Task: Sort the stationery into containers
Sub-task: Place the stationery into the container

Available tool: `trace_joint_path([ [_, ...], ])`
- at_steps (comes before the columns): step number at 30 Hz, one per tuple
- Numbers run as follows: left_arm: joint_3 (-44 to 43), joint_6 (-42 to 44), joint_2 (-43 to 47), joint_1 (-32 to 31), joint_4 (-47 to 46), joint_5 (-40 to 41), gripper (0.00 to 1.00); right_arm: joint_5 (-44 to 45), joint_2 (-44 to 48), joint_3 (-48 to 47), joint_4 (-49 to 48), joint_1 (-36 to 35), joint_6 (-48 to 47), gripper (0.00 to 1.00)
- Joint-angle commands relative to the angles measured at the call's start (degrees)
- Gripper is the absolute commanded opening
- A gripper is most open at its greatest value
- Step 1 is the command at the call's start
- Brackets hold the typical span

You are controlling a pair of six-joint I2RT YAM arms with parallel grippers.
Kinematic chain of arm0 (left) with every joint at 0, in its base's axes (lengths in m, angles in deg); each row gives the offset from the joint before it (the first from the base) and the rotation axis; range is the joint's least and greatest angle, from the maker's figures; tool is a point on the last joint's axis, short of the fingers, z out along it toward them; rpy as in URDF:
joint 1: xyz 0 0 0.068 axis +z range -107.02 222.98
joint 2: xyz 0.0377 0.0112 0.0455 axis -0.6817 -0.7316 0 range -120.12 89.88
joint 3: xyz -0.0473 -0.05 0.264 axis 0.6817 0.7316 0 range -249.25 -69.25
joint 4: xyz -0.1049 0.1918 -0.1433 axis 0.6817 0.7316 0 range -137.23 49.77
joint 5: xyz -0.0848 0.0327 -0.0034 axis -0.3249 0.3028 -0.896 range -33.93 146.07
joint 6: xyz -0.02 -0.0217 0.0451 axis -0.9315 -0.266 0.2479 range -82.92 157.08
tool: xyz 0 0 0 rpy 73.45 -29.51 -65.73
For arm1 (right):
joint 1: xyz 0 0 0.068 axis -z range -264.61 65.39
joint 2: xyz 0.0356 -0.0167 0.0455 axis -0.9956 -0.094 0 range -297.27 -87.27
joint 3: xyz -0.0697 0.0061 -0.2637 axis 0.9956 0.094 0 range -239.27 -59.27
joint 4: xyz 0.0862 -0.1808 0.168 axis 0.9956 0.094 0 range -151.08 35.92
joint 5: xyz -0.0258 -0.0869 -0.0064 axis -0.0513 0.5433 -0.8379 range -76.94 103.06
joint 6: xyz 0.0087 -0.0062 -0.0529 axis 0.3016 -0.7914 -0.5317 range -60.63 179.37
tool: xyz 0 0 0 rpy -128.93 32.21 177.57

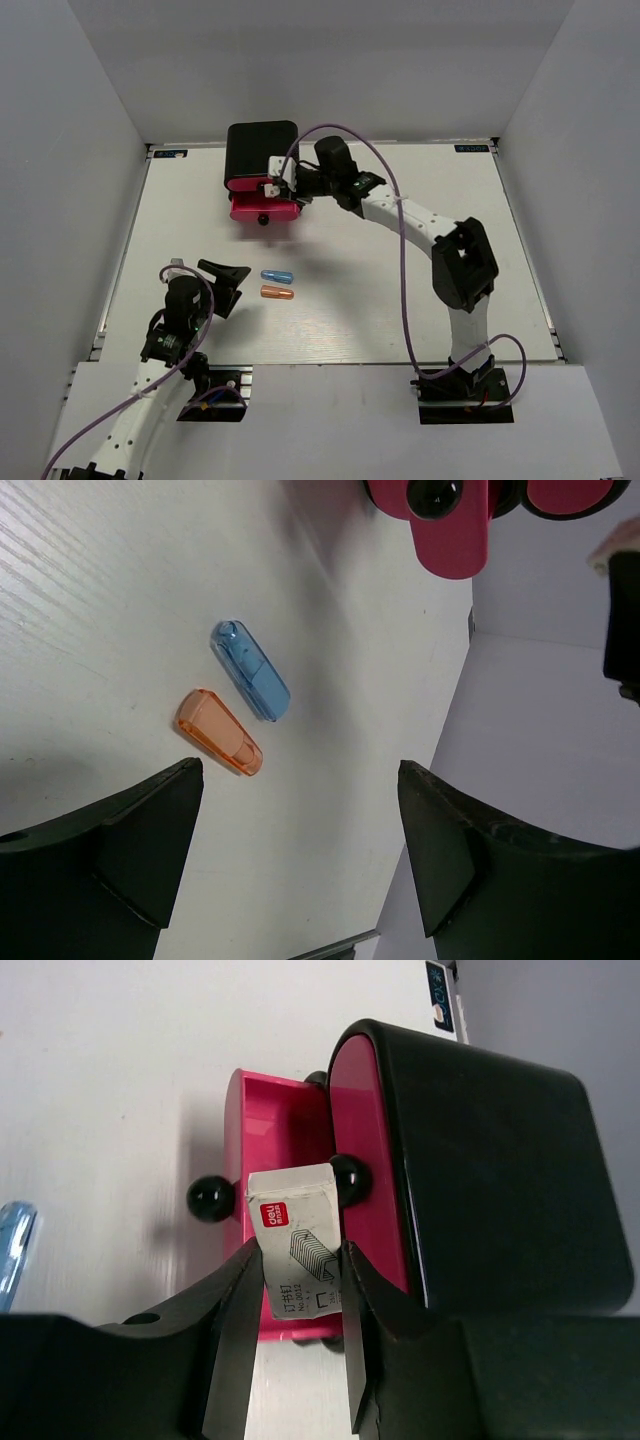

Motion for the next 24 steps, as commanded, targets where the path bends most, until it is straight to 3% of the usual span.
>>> trace_joint_path([
  [1,-0.2,-0.2,1.5,-0.3,-0.5,-0.6,0.88,5.1,-3.2,-4.7,-6.1,-1.2,4.2,0.07],
  [5,-0.2,-0.2,2.7,-0.3,0.7,-0.1,0.88,6.7,-7.2,-7.9,-4.6,-1.9,3.4,0.12],
  [8,-0.2,-0.2,3.7,-0.3,1.2,-0.1,0.88,7.4,-7.2,-6.3,-4.6,-2.4,1.8,0.22],
  [12,0.8,-0.7,3.2,-0.3,-1.4,-0.1,0.88,8.7,-6.7,-4.7,-4.3,-2.6,0.8,0.47],
  [16,1.5,-1.2,-0.8,-0.3,-6.2,-1.8,0.88,8.9,-5.9,-3.4,-4.1,-2.4,0.4,0.58],
  [20,2.7,-2.8,-6.4,-0.3,-15.9,-2.9,0.85,8.4,-4.4,-2.8,-4.1,-2.5,0.7,0.59],
  [24,3.3,-3.4,-13.5,-0.3,-25.2,-3.5,0.65,7.5,-0.4,-1.4,-4.1,-2.3,2.1,0.52],
])
